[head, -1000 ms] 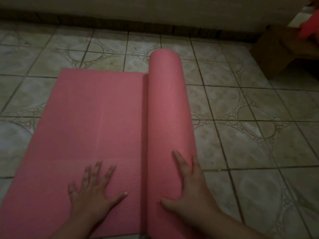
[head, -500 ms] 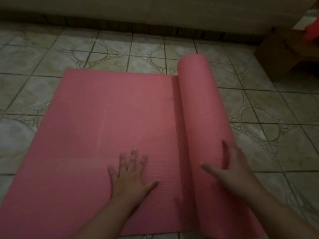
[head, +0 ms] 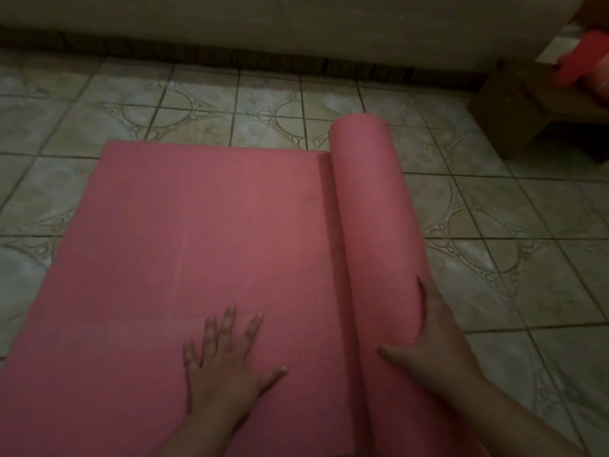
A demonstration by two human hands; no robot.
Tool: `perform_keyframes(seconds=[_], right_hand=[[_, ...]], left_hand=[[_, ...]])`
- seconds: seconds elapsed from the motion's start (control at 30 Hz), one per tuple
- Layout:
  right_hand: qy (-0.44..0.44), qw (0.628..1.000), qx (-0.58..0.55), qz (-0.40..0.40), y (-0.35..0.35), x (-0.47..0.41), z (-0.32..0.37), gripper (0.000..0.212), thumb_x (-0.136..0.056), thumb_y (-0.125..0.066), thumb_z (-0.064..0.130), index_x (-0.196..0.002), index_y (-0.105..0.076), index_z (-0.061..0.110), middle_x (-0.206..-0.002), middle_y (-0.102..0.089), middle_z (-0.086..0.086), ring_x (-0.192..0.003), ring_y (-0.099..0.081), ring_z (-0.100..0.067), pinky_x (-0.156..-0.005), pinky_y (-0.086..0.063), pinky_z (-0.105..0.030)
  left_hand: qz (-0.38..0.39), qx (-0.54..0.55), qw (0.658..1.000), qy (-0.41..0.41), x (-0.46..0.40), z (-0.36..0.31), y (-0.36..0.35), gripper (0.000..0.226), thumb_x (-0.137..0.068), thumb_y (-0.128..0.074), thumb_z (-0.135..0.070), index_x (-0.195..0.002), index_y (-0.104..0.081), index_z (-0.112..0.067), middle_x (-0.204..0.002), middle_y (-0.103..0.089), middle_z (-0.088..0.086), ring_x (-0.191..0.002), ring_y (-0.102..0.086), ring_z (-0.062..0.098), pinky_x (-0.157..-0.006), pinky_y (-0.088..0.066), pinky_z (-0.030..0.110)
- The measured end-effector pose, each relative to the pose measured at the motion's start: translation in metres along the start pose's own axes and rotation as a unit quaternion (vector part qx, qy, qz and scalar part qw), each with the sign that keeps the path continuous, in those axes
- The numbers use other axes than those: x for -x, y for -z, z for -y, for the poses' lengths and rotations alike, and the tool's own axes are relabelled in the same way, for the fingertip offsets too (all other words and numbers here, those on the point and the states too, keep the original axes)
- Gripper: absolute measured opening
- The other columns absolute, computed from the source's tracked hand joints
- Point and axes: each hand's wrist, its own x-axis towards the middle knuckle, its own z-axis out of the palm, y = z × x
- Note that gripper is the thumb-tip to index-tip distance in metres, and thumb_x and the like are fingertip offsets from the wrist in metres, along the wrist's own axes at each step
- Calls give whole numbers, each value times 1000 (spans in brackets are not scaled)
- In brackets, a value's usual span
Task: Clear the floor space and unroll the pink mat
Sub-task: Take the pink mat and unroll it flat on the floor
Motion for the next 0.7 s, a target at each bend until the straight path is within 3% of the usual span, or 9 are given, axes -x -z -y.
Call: perform_keyframes(seconds=[0.13,0.4,0.47,0.57,0.63,0.7], right_hand=[[17,999,-29,12,-10,13,17,127,-45,-88,35,-148,-13,30,-147,-35,-2,-133,-38,-18,-108,-36,-33],[36,996,-50,68,-36,38,50,127,-45,-79,51,-144,-1,44,-142,-32,5,-130,-37,-13,-103,-40,-32],[31,995,-70,66,-32,35,40,129,-44,-84,47,-146,-4,41,-144,-31,5,-131,-34,-11,-106,-35,-27],[11,988,-141,68,-20,29,16,133,-39,-93,38,-147,-15,33,-147,-30,4,-130,-34,-7,-108,-30,-24],[-20,975,-201,89,-11,22,1,137,-33,-96,33,-146,-20,30,-147,-34,2,-128,-41,-11,-109,-35,-32],[-53,958,-254,119,3,15,-15,132,-29,-94,26,-141,-24,34,-142,-38,2,-118,-50,-8,-98,-45,-28]], left_hand=[[2,3,1000,17,8,24,8,101,-44,-17,-99,-125,32,-62,-139,42,-19,-145,23,17,-115,7,53],[13,-10,997,70,18,82,22,109,-34,-18,-103,-124,30,-64,-155,26,-16,-147,15,19,-116,0,54],[18,2,997,79,16,77,23,112,-35,-25,-102,-128,26,-64,-157,24,-14,-147,15,21,-116,-1,57],[17,21,995,96,15,61,21,118,-29,-17,-104,-128,29,-59,-155,29,-12,-146,19,24,-113,-1,62],[25,29,994,105,13,47,18,120,-25,-10,-104,-125,35,-55,-151,35,-12,-144,25,26,-111,1,66],[30,31,995,95,10,35,15,119,-26,-6,-103,-125,35,-54,-152,35,-10,-143,28,25,-109,3,68]])
